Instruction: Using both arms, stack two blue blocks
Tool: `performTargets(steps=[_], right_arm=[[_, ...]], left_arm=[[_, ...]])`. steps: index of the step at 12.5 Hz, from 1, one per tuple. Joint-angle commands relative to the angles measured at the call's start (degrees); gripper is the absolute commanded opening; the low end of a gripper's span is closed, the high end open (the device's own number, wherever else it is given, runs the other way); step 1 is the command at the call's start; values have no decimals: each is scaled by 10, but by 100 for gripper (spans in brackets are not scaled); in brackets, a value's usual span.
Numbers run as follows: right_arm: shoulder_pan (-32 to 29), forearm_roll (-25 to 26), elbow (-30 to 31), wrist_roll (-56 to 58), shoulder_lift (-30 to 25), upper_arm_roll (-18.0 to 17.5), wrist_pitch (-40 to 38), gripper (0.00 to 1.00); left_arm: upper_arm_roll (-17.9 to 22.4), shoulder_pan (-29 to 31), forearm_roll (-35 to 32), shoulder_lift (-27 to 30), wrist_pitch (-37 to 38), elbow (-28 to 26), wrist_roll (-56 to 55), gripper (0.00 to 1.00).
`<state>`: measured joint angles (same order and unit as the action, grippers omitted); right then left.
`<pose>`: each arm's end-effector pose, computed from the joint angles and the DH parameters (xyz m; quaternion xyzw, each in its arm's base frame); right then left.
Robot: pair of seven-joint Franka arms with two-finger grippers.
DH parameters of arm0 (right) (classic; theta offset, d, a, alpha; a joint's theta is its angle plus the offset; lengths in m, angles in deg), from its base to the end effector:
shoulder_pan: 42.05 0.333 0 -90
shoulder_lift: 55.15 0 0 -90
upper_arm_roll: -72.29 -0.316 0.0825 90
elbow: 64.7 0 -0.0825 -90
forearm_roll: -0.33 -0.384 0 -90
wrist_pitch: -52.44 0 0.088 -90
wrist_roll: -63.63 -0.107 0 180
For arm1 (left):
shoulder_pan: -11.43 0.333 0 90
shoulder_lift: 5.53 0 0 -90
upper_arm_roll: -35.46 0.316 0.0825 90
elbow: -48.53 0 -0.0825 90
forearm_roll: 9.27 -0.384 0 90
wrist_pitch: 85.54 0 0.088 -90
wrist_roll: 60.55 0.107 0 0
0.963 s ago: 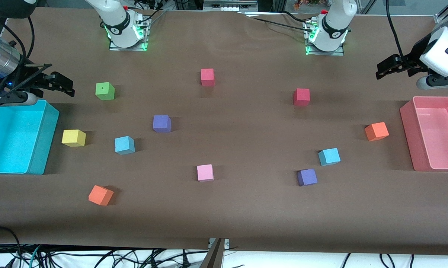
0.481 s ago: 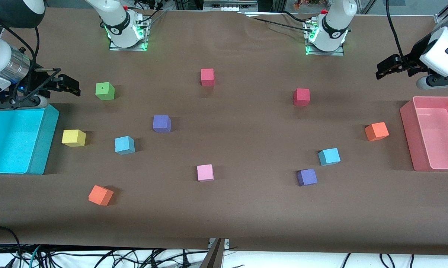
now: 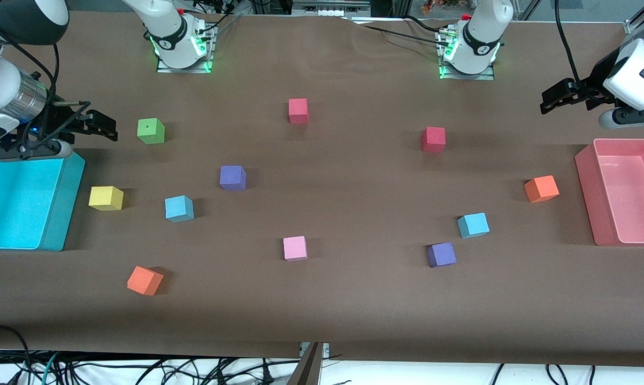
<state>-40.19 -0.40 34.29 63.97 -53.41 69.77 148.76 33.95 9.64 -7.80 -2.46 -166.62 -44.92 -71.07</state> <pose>0.5625 0.0440 0.5425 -0.9984 -0.0402 0.0387 0.0056 0.5185 -0.0333 0.6131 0.9947 0.0619 -0.0819 0.0022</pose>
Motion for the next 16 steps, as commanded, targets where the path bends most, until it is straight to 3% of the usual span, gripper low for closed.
performTargets(steps=[1, 7, 10, 16], right_arm=[[1, 6, 46, 8, 4, -1, 63, 100], [7, 7, 152, 8, 111, -5, 317, 100], [20, 8, 156, 9, 182, -12, 375, 100], [24, 9, 161, 35, 243, -13, 471, 100]], left_arm=[[1, -1, 9, -4, 8, 9, -3, 100], [1, -1, 9, -5, 8, 9, 1, 100], [1, -1, 9, -7, 7, 8, -1, 100], [1, -1, 9, -7, 5, 8, 1, 100]])
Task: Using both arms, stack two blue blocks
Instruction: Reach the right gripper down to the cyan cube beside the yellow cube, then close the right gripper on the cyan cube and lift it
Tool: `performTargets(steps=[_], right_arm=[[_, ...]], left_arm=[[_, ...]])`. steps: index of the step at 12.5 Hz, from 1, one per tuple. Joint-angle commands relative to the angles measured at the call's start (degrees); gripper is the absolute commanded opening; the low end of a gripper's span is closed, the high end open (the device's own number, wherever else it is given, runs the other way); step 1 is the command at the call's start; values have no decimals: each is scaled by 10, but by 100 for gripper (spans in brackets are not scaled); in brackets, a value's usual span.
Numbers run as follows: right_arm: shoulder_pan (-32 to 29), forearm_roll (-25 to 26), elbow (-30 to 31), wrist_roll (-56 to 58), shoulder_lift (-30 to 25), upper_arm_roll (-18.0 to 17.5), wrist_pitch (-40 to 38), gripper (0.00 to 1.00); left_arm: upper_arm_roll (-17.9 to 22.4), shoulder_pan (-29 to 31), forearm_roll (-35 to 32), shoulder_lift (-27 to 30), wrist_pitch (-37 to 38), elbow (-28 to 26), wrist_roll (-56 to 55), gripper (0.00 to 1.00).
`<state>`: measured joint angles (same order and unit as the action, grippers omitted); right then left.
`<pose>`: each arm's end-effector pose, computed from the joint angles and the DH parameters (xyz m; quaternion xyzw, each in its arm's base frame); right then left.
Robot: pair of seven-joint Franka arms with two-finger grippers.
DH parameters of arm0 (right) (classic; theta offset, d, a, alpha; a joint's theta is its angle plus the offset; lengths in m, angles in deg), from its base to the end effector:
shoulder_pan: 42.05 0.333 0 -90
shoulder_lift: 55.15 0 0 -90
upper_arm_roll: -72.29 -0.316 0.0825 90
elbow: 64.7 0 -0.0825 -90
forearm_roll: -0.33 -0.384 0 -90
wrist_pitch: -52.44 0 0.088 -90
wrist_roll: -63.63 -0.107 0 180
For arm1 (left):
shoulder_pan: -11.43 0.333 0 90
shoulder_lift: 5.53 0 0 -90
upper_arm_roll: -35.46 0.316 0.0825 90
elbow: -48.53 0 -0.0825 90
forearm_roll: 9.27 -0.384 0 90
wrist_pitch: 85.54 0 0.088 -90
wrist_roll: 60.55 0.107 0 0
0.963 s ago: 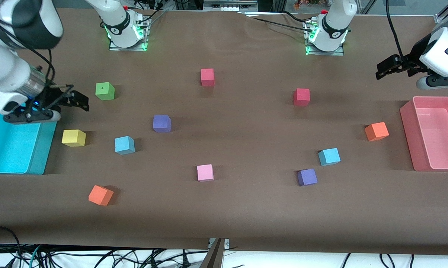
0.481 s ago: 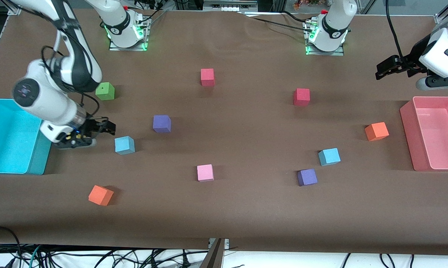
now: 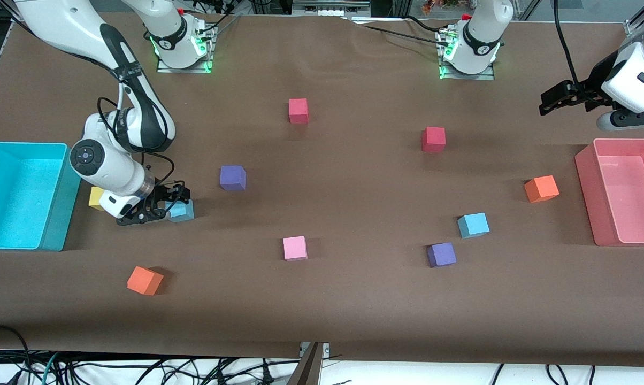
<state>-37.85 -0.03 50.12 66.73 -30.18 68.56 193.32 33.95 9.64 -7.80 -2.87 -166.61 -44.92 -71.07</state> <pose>0.6035 0.0829 0.2399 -0.9957 -0.0905 -0.0093 0.0161 0.5205 -0.0334 0.6094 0.9944 0.0619 -0.0856 0.0019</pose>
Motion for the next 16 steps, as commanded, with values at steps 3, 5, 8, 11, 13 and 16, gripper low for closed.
performTargets(steps=[3, 5, 8, 11, 13, 16], right_arm=[[5, 5, 3, 8, 34, -1, 52, 100], [5, 5, 5, 8, 38, -1, 61, 74], [5, 5, 3, 10, 34, -1, 56, 27], [5, 5, -20, 16, 14, -1, 8, 27], [19, 5, -78, 14, -3, 0, -100, 27], [63, 5, -165, -62, -4, 4, -236, 28]], left_arm=[[1, -1, 9, -3, 3, 6, 1, 100], [1, 0, 9, -3, 3, 5, 1, 100], [1, 0, 9, -3, 2, 5, 1, 100], [1, 0, 9, -2, 1, 4, -2, 100], [1, 0, 9, -2, 2, 4, -3, 100], [1, 0, 9, -2, 2, 4, -2, 100]])
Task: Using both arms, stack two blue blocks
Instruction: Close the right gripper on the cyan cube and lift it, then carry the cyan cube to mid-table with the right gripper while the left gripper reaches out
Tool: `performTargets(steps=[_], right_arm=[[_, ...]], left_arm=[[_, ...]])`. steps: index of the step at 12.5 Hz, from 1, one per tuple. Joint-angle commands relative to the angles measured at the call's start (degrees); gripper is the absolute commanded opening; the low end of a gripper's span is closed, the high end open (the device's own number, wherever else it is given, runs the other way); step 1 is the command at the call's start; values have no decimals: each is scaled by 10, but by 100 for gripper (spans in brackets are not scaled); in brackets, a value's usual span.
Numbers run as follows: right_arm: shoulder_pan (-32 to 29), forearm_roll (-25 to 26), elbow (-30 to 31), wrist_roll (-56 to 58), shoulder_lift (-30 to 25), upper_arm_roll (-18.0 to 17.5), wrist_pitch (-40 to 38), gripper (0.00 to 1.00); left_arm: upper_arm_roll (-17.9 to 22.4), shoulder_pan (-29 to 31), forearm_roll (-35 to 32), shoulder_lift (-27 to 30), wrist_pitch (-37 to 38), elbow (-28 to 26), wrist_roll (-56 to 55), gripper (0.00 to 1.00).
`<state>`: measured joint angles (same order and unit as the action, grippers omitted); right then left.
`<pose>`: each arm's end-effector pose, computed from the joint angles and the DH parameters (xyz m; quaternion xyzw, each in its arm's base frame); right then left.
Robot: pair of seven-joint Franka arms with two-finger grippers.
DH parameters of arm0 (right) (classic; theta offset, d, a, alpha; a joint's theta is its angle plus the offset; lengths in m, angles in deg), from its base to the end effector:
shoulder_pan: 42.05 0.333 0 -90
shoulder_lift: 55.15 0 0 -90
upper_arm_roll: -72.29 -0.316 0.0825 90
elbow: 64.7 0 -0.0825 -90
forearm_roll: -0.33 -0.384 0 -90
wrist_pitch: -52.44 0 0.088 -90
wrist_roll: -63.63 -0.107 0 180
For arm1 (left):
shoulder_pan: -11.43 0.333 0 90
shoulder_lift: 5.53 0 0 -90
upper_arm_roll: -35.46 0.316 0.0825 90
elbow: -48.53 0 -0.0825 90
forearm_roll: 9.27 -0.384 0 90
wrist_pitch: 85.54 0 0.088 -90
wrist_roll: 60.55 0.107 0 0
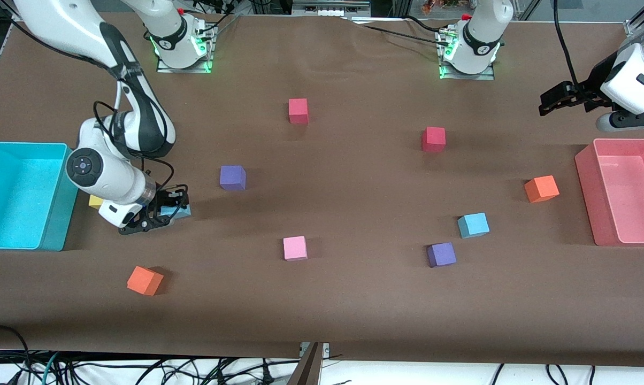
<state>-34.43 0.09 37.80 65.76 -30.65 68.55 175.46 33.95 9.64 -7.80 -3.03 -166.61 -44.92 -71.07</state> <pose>0.6308 0.1237 0.3088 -0.9928 -0.1137 0.0354 0.0125 0.5212 -0.0334 0.6079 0.9943 0.0619 -0.0870 0.0018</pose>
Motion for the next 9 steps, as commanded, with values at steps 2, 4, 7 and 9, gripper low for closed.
performTargets(steps=[2, 4, 7, 9], right_arm=[[62, 0, -62, -154, -1, -9, -84, 28], [77, 2, -62, -266, 5, -63, -77, 28], [129, 3, -63, -357, 48, -102, -9, 28], [173, 33, -64, -427, 86, -102, 33, 28]], left_arm=[[1, 0, 9, -1, 2, 4, -2, 100], [1, 0, 9, -1, 2, 3, -3, 100], [1, 0, 9, -8, -10, 1, -3, 100], [1, 0, 9, -9, -21, -5, -1, 100]])
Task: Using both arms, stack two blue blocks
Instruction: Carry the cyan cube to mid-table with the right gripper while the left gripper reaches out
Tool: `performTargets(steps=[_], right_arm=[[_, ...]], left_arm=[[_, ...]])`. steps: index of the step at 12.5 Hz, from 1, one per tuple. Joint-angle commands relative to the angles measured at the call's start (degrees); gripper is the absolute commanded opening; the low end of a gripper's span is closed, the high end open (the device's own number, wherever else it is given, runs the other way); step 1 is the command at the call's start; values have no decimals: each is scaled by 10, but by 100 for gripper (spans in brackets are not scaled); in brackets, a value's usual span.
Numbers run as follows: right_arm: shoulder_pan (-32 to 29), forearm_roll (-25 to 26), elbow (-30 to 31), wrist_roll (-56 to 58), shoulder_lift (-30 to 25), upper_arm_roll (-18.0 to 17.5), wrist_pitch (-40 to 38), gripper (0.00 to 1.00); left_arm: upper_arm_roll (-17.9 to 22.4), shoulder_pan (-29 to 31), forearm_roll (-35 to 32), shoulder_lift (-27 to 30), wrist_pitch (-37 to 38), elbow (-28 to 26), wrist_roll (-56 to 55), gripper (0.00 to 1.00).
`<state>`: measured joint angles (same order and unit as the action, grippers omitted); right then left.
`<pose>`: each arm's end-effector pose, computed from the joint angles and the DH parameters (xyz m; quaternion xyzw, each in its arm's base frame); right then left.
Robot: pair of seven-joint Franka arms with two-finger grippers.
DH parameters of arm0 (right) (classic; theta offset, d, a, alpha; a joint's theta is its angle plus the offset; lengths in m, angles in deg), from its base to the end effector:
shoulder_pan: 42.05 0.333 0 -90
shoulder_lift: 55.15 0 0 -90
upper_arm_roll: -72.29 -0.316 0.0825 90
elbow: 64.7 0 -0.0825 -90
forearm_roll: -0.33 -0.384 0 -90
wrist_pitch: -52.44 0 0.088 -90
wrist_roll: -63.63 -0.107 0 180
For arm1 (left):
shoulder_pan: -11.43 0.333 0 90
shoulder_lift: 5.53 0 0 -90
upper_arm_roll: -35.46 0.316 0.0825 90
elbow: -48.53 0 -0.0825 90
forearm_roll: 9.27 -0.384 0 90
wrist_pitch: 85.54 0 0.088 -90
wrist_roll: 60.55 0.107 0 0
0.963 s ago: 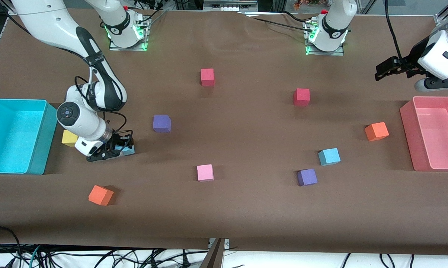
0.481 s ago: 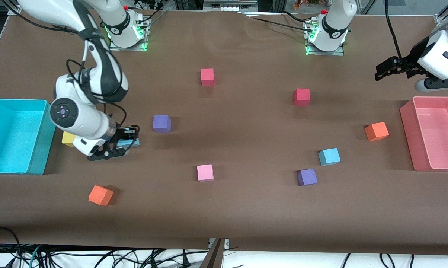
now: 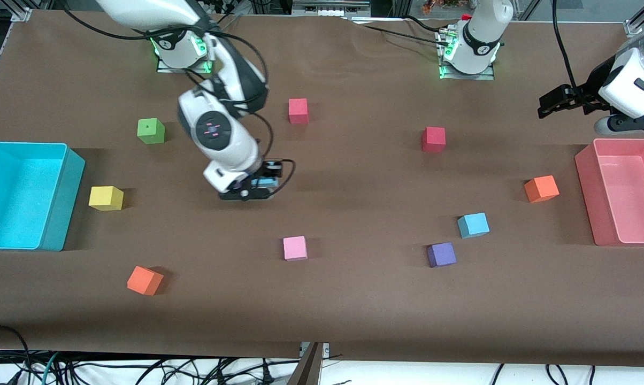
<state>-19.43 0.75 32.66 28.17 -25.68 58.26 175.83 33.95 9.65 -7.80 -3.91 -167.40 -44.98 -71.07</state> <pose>0.5442 0.3840 0.3001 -0.9981 0.0014 0.0518 0.0329 0.5270 -0.0335 0.6003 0.9942 0.0621 -0.0883 0.0018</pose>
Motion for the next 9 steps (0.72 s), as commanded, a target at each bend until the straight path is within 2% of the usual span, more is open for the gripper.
performTargets(steps=[1, 4, 5, 7, 9], right_arm=[[36, 56, -13, -78, 56, 1, 60, 29], [53, 79, -13, -115, 99, 1, 128, 29], [57, 90, -13, -115, 99, 1, 130, 34], [57, 114, -13, -117, 98, 1, 131, 99], [57, 112, -14, -115, 90, 0, 131, 100]], left_arm=[[1, 0, 9, -6, -24, -4, 3, 100], [1, 0, 9, -20, -82, -28, 4, 100], [1, 0, 9, -27, -113, -45, 6, 100], [1, 0, 9, -47, -162, -66, 6, 100], [2, 1, 8, -78, -243, -104, 6, 100]])
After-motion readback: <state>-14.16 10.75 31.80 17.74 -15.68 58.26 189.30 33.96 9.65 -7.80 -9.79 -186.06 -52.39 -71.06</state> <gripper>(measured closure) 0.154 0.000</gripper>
